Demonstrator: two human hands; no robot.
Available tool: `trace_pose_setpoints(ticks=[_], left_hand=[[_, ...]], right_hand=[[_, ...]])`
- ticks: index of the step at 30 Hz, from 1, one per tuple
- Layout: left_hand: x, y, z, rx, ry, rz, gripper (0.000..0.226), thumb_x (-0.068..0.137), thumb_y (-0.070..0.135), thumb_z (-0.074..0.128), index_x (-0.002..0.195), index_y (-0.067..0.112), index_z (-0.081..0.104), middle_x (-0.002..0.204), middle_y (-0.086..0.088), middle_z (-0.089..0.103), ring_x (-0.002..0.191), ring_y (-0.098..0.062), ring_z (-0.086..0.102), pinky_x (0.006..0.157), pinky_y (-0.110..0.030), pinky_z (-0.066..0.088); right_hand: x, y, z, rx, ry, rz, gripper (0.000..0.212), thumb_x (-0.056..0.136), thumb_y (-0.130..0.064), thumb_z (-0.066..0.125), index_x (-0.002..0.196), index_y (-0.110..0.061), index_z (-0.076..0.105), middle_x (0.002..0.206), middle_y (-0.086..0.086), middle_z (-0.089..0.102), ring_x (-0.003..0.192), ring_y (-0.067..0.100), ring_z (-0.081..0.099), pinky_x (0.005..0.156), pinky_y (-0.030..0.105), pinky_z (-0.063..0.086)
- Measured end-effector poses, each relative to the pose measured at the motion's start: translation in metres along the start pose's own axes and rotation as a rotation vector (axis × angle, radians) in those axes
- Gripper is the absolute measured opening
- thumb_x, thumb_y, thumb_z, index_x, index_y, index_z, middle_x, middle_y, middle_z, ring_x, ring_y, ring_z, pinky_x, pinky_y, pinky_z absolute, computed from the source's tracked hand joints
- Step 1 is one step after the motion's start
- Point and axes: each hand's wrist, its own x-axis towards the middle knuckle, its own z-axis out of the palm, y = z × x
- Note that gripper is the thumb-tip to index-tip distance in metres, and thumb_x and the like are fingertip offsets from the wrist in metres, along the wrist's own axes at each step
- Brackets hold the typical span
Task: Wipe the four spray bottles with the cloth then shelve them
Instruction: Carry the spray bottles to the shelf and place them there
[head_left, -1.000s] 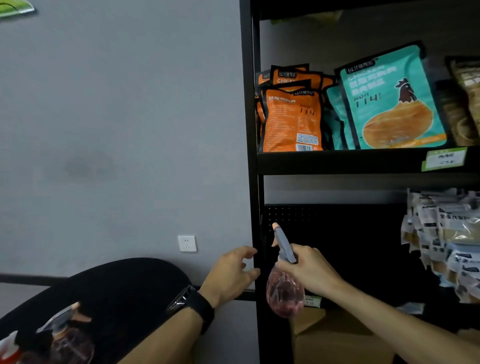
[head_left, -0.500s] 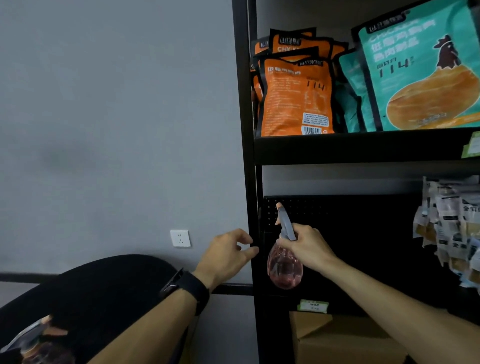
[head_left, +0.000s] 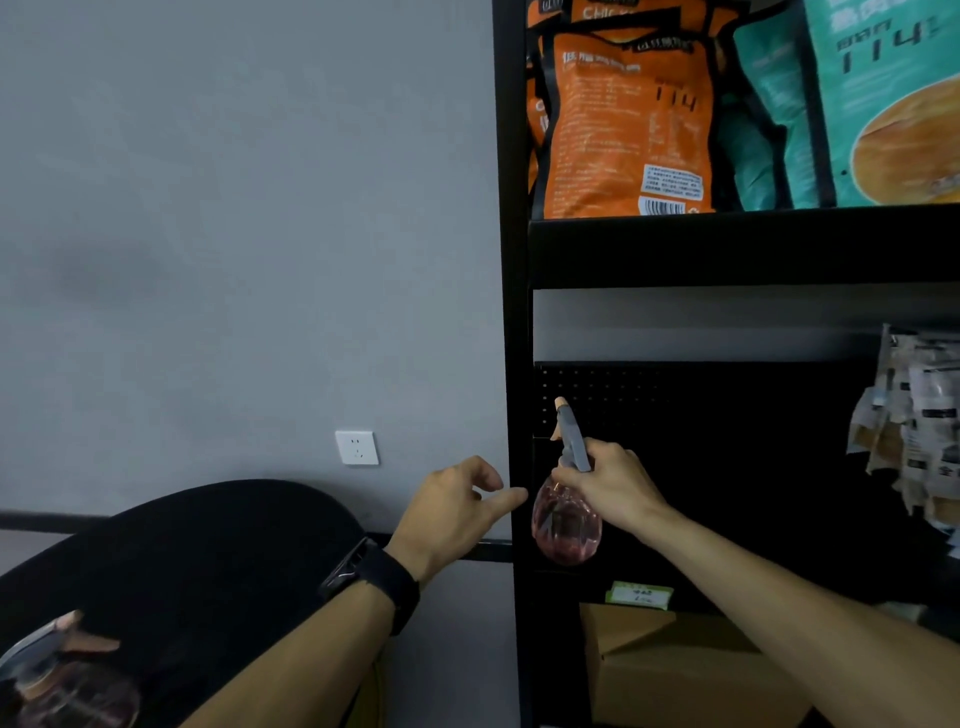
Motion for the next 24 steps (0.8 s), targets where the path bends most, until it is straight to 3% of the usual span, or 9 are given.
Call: trace_pose_setpoints(ticks=[9,14,16,21,24], left_hand=[[0.001,-0.01,-0.001,0.034,-0.002,0.017,0.039,0.085,0.058,0.068,0.097,0.021,0.065,0.098,0.01,0.07,0.088,-0.008,0.067,0.076,-0.025,0.055],[-0.001,-0.009,-0.006,0.051,-0.003,0.024,0.04,0.085,0.06,0.067,0.098,0.022,0.065,0.102,0.011,0.069,0.091,-0.007,0.066,0.079,-0.026,0.056],[-0.003,-0.007,-0.011,0.057,0.001,0.025,0.041,0.085,0.061,0.066,0.101,0.023,0.065,0.105,0.011,0.068,0.093,-0.006,0.066,0.077,-0.021,0.053],[-0.013,0.002,-0.03,0.056,0.024,0.021,0.039,0.085,0.058,0.067,0.102,0.023,0.065,0.109,0.009,0.068,0.097,-0.007,0.065,0.08,-0.02,0.051],[-0.021,0.008,-0.044,0.053,0.039,0.021,0.039,0.085,0.056,0.068,0.104,0.022,0.065,0.11,0.008,0.068,0.098,-0.008,0.065,0.083,-0.022,0.052]], right_hand=[[0.0,-0.006,0.002,-0.052,-0.045,-0.013,0.009,0.09,-0.028,0.066,0.084,-0.028,0.059,0.076,-0.006,0.064,0.068,0.009,0.062,0.058,0.022,0.042],[-0.002,-0.008,-0.002,-0.051,-0.087,0.002,0.012,0.088,-0.028,0.068,0.083,-0.028,0.058,0.085,-0.002,0.066,0.077,0.012,0.065,0.063,0.022,0.046],[-0.004,-0.012,-0.006,-0.065,-0.096,0.012,0.013,0.085,-0.028,0.072,0.09,-0.025,0.06,0.09,-0.002,0.067,0.078,0.011,0.065,0.064,0.02,0.046],[-0.018,-0.033,-0.026,-0.107,-0.079,0.004,0.041,0.079,-0.03,0.077,0.117,-0.022,0.061,0.094,-0.009,0.066,0.071,-0.002,0.06,0.055,0.01,0.042],[-0.033,-0.05,-0.038,-0.16,-0.022,-0.03,0.049,0.082,-0.03,0.074,0.127,-0.018,0.058,0.115,-0.003,0.065,0.068,-0.005,0.052,0.051,0.005,0.035]])
